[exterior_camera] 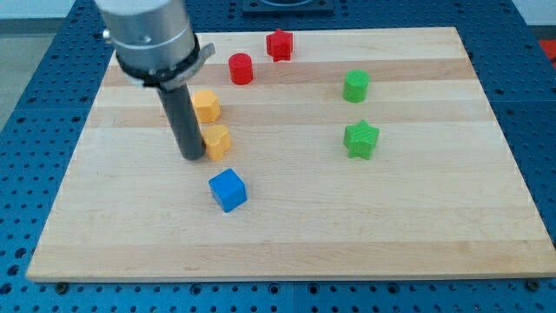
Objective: Move green star a bit down
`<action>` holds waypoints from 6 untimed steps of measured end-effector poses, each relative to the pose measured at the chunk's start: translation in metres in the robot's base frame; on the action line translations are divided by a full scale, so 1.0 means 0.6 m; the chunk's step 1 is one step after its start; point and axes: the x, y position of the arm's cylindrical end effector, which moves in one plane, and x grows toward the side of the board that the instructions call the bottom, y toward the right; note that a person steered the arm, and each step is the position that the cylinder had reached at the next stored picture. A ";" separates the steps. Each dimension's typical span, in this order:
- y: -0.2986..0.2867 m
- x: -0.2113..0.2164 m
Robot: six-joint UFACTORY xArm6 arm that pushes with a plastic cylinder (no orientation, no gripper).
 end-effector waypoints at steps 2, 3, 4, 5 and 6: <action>0.020 -0.076; 0.061 -0.084; 0.138 -0.058; 0.216 -0.036; 0.285 -0.040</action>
